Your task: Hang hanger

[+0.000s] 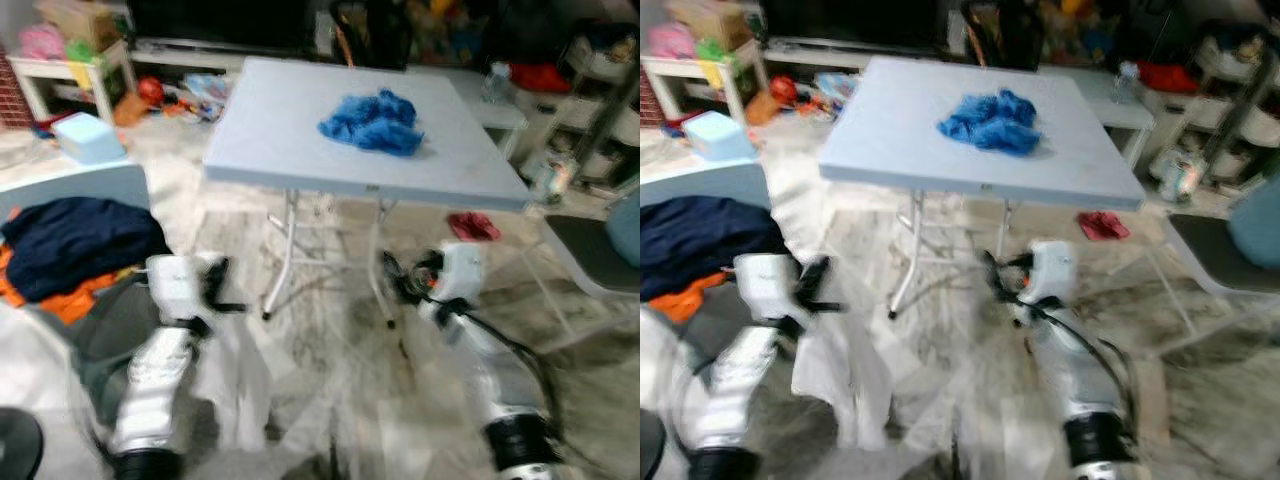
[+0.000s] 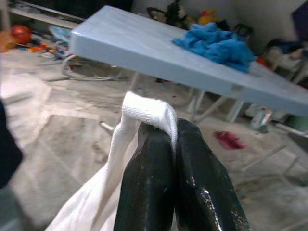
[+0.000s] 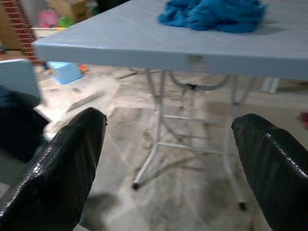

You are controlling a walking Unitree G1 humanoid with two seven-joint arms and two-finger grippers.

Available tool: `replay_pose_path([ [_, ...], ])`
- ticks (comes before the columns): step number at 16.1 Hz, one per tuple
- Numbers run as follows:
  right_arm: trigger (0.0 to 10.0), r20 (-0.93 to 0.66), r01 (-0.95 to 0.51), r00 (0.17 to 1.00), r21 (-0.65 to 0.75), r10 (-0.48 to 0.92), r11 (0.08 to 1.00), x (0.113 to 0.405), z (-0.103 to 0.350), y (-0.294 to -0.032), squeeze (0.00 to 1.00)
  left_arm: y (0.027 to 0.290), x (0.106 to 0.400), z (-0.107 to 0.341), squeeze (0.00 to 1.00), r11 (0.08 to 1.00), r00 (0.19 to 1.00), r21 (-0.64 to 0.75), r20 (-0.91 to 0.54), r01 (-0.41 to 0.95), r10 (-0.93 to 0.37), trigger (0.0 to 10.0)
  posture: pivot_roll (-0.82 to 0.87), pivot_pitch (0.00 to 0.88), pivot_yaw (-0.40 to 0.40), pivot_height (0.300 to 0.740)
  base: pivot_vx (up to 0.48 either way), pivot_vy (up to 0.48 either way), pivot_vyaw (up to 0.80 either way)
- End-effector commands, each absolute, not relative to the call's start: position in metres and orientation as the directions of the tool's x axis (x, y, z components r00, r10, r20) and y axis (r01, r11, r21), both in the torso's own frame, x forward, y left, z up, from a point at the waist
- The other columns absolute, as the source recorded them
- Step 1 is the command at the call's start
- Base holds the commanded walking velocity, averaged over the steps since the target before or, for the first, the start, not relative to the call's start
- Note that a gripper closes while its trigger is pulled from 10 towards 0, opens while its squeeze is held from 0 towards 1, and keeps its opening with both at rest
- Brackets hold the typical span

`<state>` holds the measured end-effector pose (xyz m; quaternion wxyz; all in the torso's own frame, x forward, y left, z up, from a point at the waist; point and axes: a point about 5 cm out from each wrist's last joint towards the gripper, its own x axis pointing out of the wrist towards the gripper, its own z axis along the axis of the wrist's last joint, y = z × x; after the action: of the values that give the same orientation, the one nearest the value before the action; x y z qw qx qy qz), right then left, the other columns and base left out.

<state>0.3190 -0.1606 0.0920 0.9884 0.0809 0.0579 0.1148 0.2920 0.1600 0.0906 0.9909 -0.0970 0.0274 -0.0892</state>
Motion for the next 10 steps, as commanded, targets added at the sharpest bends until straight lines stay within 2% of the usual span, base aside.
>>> replay_pose_path([
  [1,10.0,-0.08,-0.23,0.966,0.172,0.246,0.958,0.3218,0.0967,-0.1555,0.0,0.1667,0.2939,0.0965,0.0,0.97,0.985,-0.177,-0.011,0.168,-0.172,10.0,-0.05,0.0,-0.103,0.74,0.281,0.0,0.0],
  [3,10.0,-0.082,-0.231,0.965,0.172,0.248,0.958,0.322,0.0963,-0.155,0.0,0.167,0.2939,0.096,0.0,0.97,0.985,-0.178,-0.014,0.168,-0.173,10.0,-0.05,0.0,-0.105,0.74,0.279,0.0,0.0],
  [10,10.0,-0.086,-0.229,0.965,0.173,0.247,0.958,0.3211,0.0948,-0.1546,0.0,0.1667,0.2936,0.0953,0.0,0.969,0.985,-0.18,-0.017,0.168,-0.174,10.0,-0.05,0.0,-0.103,0.74,0.299,0.367,-0.56],
])
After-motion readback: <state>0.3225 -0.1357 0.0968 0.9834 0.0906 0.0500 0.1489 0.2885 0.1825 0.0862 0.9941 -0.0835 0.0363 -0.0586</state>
